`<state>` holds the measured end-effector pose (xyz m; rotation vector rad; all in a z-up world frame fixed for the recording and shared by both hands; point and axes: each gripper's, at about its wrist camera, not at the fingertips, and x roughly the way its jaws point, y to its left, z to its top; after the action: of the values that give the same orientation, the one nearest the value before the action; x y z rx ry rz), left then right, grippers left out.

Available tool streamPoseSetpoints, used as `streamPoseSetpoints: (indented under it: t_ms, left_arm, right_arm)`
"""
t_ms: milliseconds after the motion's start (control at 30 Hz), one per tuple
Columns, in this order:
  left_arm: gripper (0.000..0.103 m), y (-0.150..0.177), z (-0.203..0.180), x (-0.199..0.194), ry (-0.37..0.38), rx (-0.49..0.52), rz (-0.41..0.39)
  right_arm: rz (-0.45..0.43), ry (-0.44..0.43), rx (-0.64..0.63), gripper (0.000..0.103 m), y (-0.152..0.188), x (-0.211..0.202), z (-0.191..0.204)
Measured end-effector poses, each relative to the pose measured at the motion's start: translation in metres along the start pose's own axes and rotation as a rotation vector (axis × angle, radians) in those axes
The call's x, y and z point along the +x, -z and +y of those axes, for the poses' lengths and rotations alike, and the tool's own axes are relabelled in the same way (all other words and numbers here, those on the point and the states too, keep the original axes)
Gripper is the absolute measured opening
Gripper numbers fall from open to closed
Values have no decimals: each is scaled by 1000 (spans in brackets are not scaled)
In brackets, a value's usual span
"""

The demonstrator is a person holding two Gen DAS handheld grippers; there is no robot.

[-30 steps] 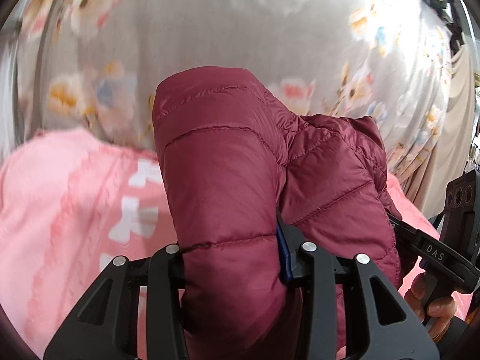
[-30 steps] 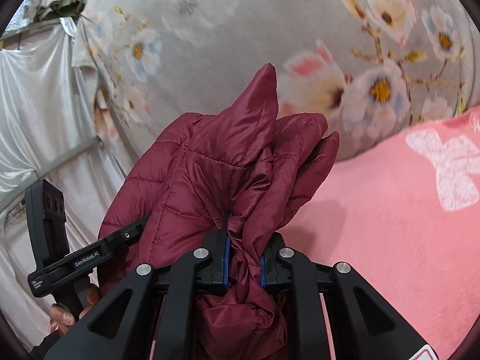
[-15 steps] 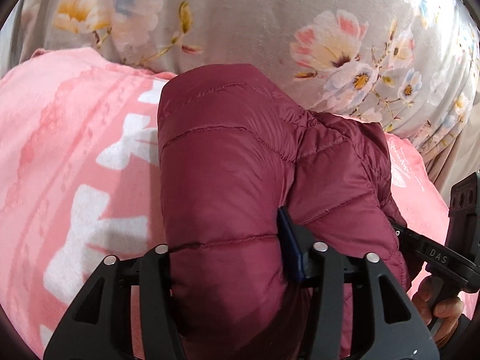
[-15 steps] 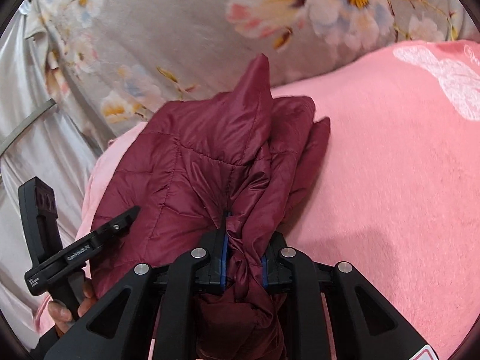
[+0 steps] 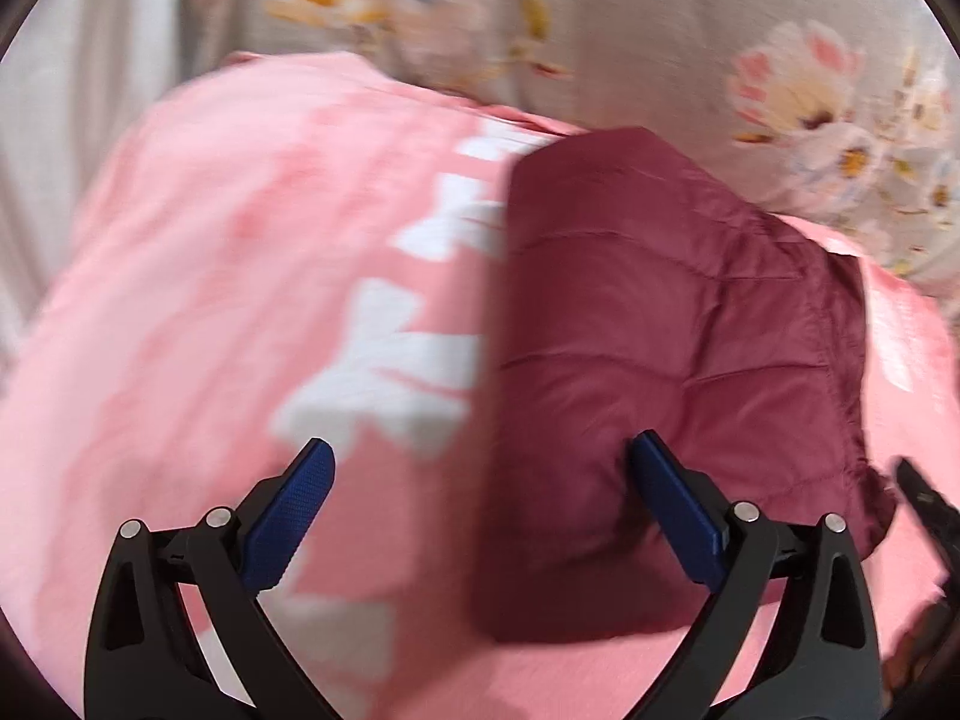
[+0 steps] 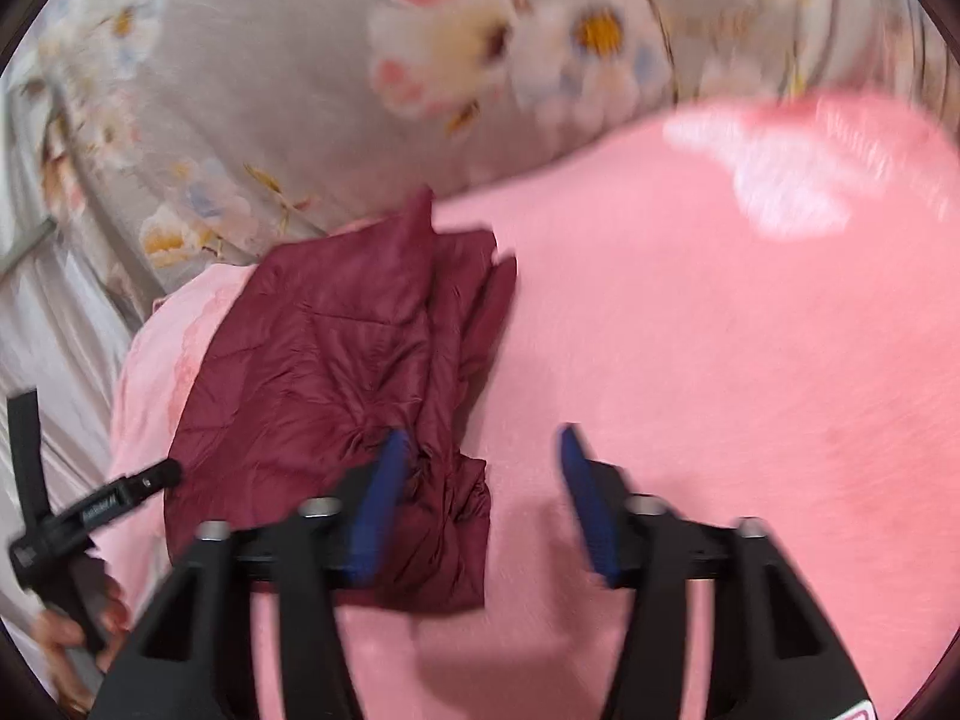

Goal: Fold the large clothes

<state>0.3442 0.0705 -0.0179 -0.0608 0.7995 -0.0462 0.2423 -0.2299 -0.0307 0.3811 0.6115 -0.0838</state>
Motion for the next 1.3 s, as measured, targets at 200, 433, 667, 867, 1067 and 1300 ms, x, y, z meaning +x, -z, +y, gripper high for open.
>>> streamPoseSetpoints:
  t_ms: [200, 433, 667, 867, 1067, 1300]
  left_arm:
    - [89, 15, -36, -6, -137, 76, -9]
    - [93, 41, -44, 10, -175, 73, -55]
    - [95, 47, -49, 13, -208, 81, -97]
    - [98, 48, -43, 12, -181, 44, -105]
    - [98, 61, -41, -11, -186, 17, -168]
    - [98, 108, -53, -49, -164, 31, -140]
  right_arm:
    - [20, 106, -243, 3, 5, 13, 57]
    - [155, 134, -178, 2, 23, 53, 35]
    - [158, 106, -148, 2, 19, 56, 27]
    - [130, 220, -155, 41, 23, 50, 32]
    - [21, 256, -69, 49, 30, 15, 18]
    - [42, 202, -135, 75, 75, -37, 27]
